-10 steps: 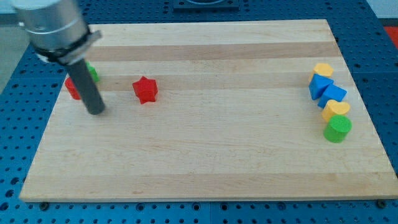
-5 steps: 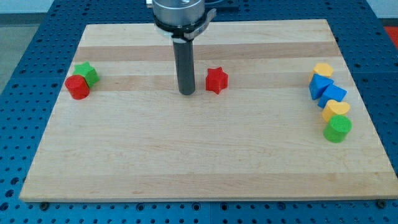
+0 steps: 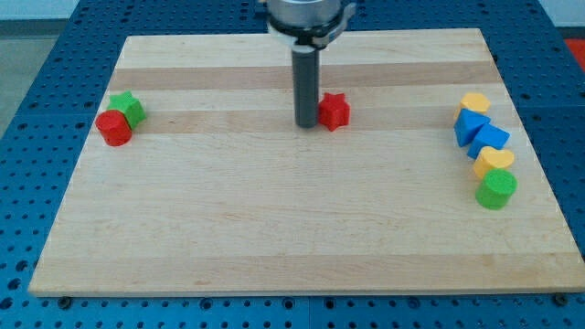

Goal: Place the red star to the yellow hexagon

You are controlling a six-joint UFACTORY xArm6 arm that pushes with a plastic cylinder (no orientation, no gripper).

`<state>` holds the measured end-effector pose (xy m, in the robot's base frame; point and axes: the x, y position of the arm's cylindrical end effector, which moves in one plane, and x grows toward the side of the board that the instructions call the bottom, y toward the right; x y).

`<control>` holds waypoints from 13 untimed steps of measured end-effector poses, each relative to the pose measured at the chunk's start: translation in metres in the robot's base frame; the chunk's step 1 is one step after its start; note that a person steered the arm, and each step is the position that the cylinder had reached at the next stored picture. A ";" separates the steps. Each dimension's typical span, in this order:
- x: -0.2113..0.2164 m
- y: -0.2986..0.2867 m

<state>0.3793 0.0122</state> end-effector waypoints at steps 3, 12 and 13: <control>-0.007 0.003; -0.028 0.100; -0.060 0.144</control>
<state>0.3191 0.1564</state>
